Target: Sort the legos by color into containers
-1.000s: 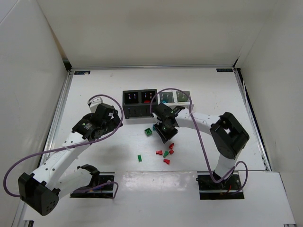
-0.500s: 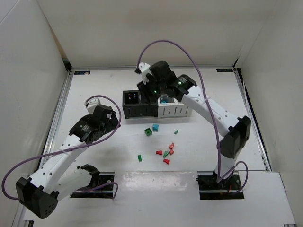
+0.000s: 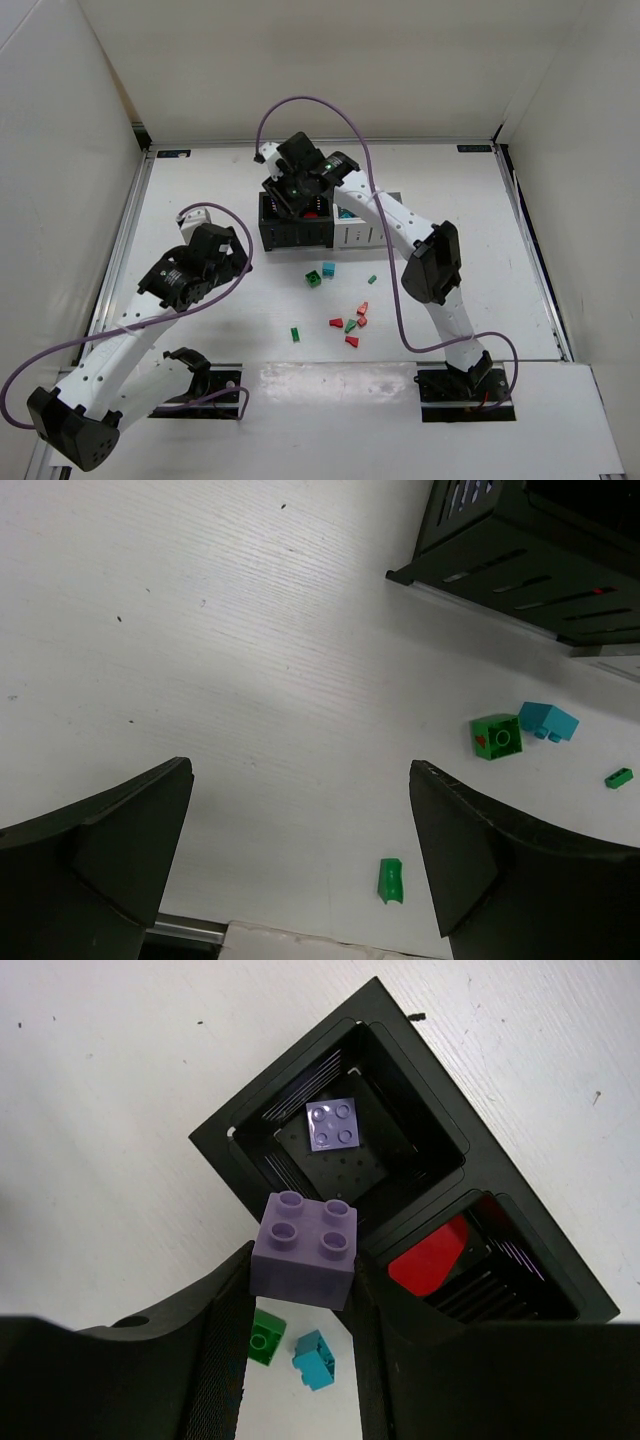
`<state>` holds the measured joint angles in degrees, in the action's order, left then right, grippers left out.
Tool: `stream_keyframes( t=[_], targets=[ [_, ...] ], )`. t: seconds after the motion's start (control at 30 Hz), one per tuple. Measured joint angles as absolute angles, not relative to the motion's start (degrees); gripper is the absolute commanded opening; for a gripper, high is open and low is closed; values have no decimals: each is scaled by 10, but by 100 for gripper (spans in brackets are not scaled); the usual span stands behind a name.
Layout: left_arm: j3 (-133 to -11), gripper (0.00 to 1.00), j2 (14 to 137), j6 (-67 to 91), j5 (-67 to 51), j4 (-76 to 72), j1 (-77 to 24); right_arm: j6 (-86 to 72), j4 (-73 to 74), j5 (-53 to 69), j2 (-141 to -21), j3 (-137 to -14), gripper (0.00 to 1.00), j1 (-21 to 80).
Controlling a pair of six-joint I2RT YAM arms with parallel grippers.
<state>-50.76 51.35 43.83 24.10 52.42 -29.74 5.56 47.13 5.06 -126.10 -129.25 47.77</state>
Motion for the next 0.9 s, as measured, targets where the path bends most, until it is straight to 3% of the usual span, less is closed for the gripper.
stream_keyframes(
  t=[0.17,0.4,0.5,0.73,0.9],
  targets=[
    [-508,100,514,433,233,524,-297,59,470,44,-1265,-1304,33,481],
    [-508,100,513,429,221,522,-297,67,471,36,-1266,-1313,63,488],
    [-508,100,513,428,217,522,-297,68,471,31,-1266,-1314,70,489],
    [-508,100,513,412,208,518,-297,68,470,30,-1264,-1313,76,489],
    [-519,100,532,380,181,504,-298,60,453,32,-1198,-1234,76,478]
  ],
)
